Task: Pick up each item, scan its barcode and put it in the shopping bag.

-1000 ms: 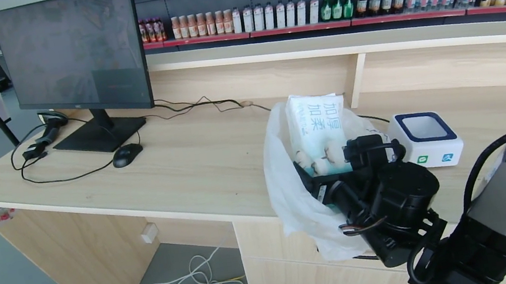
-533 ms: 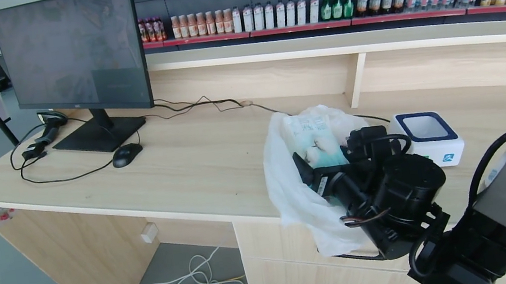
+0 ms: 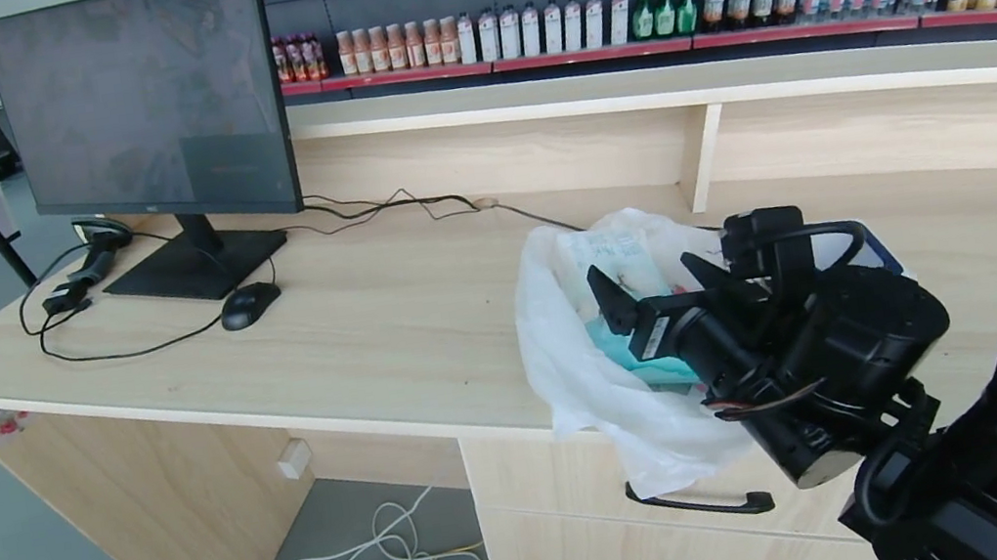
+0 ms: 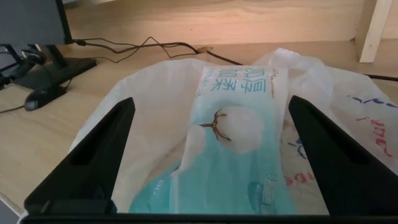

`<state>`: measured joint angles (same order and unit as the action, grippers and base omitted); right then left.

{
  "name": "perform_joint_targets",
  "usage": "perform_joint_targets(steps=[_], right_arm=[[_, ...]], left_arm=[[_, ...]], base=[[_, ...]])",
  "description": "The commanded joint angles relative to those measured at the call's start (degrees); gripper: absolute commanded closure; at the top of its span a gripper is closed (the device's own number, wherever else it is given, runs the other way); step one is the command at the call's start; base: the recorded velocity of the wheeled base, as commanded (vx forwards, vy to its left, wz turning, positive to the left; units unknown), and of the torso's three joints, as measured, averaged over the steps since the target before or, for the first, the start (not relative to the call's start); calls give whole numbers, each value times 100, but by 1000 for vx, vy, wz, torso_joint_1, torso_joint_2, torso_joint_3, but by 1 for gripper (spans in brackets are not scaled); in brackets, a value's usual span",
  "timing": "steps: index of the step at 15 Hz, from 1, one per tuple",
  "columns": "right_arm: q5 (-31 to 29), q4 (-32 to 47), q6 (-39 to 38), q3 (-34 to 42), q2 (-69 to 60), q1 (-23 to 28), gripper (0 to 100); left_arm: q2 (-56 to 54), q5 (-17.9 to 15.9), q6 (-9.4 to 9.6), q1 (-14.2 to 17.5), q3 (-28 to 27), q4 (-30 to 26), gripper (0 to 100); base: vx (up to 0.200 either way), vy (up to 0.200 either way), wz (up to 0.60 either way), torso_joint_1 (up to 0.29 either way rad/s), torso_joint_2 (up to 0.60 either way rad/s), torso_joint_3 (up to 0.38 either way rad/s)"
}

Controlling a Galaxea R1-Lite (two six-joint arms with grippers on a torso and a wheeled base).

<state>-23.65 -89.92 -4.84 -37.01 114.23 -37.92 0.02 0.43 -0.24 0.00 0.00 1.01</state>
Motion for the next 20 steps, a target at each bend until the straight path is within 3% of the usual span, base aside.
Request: perform_joint_targets(steps=[1,6,15,20], right_arm=[[18,-8,-17,10,-208,-4,0],[53,-8,-87,45,-375,198,0],[203,-8,-79,-25,-384,374,0],[203,-8,18,89,-471,356,0]], left_arm=[[6,1,-2,0,0,4,100],[6,1,-11,0,0,4,100],[6,10,-11,0,0,-22,100],[6,10,-28,0,0,-22,100]], base=[[0,0,0,0,0,0],[0,0,0,0,0,0],[0,0,-600,3,5,1],[0,-200,-360,3,3,2]])
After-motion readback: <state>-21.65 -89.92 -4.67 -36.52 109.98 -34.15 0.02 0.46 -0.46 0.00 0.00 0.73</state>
